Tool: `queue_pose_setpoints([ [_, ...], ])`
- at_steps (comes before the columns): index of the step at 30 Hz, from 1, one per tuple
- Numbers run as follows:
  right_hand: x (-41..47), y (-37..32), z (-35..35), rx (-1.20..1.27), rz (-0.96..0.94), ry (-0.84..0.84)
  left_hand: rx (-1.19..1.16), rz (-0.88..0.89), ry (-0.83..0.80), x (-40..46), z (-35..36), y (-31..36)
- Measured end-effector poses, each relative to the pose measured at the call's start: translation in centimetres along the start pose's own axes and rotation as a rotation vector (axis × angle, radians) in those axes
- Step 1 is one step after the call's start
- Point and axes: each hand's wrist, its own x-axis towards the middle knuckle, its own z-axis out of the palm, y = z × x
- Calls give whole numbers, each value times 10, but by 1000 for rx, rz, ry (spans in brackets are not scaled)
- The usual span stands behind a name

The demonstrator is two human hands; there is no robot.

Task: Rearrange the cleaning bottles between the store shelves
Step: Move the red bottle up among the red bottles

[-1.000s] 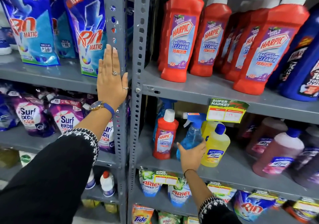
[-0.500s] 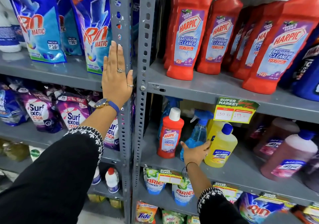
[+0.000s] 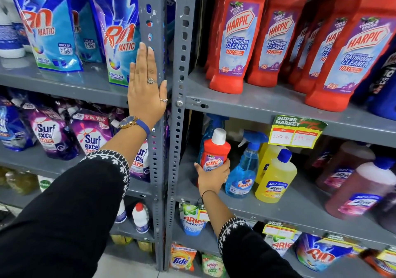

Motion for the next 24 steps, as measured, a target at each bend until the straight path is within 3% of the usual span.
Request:
queue_pose_setpoints([
  [6, 14, 8, 8, -65, 27, 12, 5, 6, 3, 0, 0, 0],
  [12, 14, 12, -4, -39, -108, -60, 2, 8, 4, 0, 0, 1],
  [19, -15, -28, -30, 166, -311, -187, -10, 4, -24, 0, -3, 2],
  [24, -37, -75, -60, 311, -396, -185, -15, 5, -38, -1, -4, 2],
])
